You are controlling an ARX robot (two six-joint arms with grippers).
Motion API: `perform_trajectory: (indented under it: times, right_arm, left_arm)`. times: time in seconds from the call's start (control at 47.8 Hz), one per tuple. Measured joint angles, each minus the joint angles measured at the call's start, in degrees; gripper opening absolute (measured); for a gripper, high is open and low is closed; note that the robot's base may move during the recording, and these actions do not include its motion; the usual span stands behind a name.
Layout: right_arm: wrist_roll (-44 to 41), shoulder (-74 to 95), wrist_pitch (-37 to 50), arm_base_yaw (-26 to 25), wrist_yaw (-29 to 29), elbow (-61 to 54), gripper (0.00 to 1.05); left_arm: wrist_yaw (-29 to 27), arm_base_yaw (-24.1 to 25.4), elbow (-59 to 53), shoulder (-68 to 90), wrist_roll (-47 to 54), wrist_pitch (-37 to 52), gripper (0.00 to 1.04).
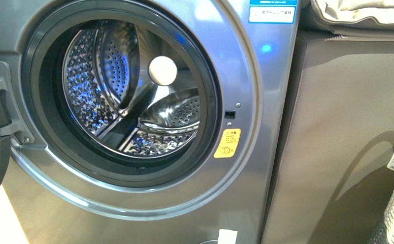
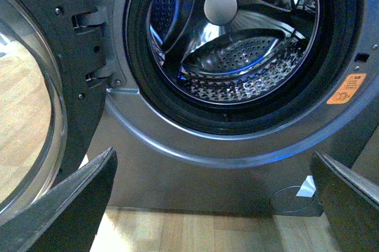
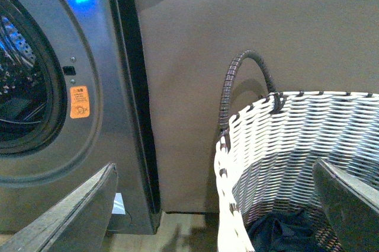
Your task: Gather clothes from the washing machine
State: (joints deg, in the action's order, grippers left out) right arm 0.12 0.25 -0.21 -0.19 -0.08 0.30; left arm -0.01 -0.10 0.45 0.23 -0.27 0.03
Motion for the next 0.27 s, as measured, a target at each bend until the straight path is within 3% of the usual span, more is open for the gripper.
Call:
perform_trajectory:
  times: [0.272]
  right_arm:
    - [0.0,0.0,0.0,0.0,0.0,0.0,0.97]
  left_arm:
    - [0.0,0.0,0.0,0.0,0.0,0.0,0.98]
